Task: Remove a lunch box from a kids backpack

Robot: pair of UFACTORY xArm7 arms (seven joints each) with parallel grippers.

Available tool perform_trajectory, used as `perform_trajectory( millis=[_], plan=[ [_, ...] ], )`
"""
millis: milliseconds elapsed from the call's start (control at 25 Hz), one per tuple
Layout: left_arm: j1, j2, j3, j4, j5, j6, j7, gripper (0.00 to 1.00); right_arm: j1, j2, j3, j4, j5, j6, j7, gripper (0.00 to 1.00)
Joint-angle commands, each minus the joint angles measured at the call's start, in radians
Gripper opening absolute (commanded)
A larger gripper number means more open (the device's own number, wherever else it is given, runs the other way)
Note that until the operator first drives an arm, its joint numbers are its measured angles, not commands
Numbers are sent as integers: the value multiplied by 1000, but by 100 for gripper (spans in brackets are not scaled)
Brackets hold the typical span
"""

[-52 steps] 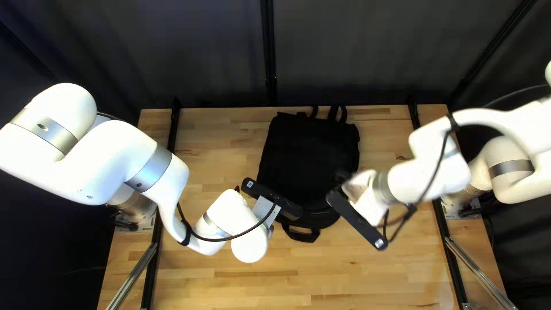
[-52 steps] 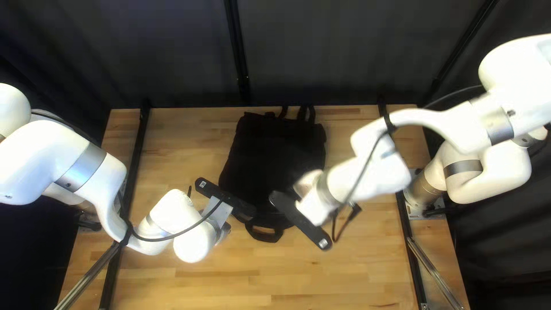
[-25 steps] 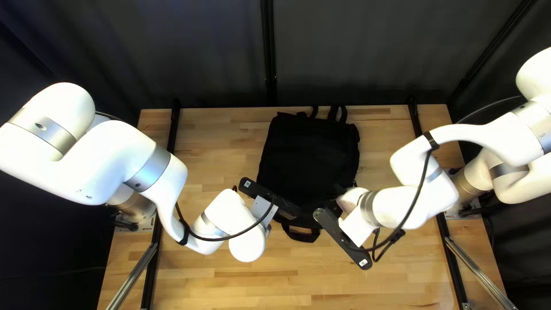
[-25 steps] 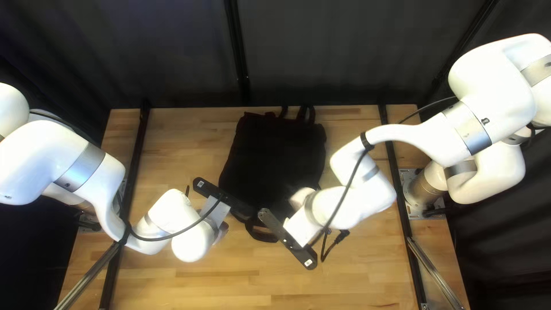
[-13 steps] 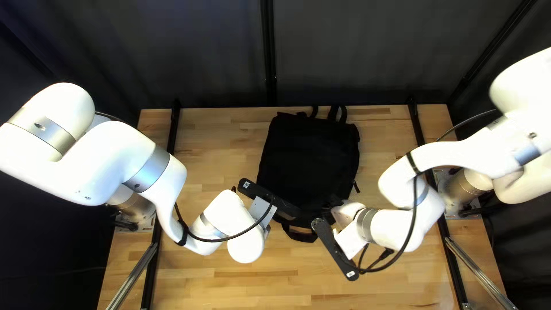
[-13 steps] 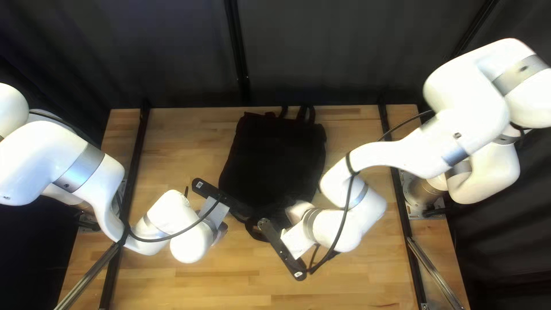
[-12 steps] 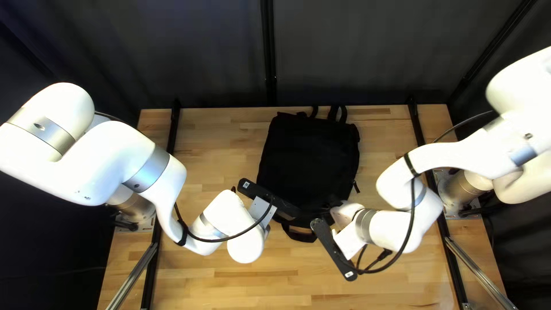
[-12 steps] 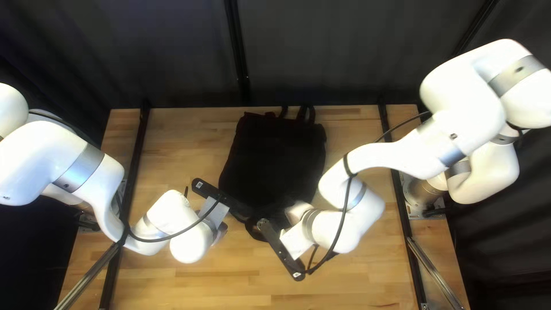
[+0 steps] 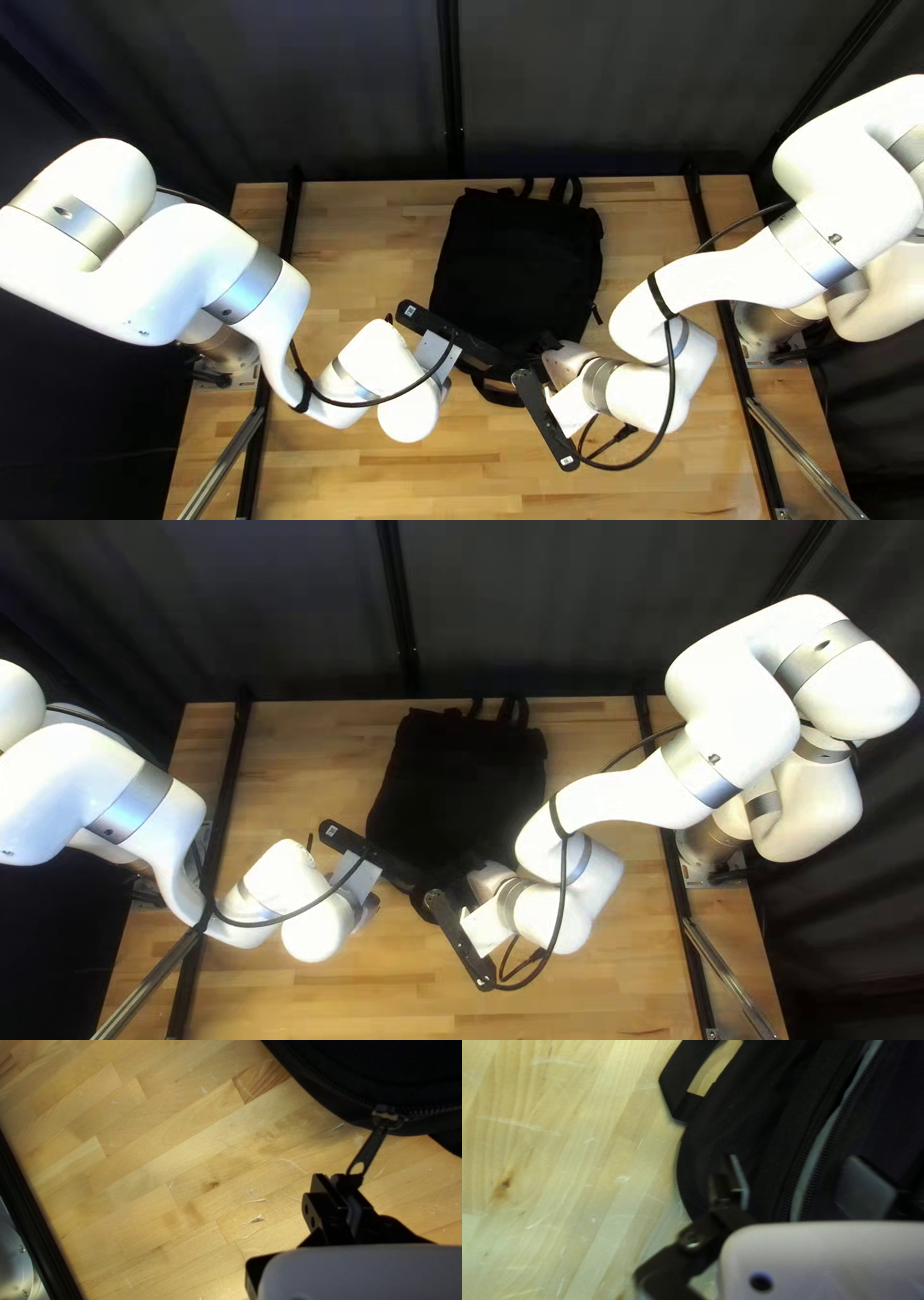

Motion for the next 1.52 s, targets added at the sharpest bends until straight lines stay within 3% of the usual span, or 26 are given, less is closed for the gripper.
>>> perform_trajectory(
  millis=[40,840,1520],
  plan=[
    [-1,-2,-1,-4,2,-4,-4,0,2,-9,1,-16,-14,-3,7,0],
    [30,-54,21,-71,-8,-41,25,0,34,-164,39,-129,173,-83,-128,0],
    [95,-56,75,-68,-6,-81,138,0,59,-154,58,-100,247,-69,-207,0]
  ],
)
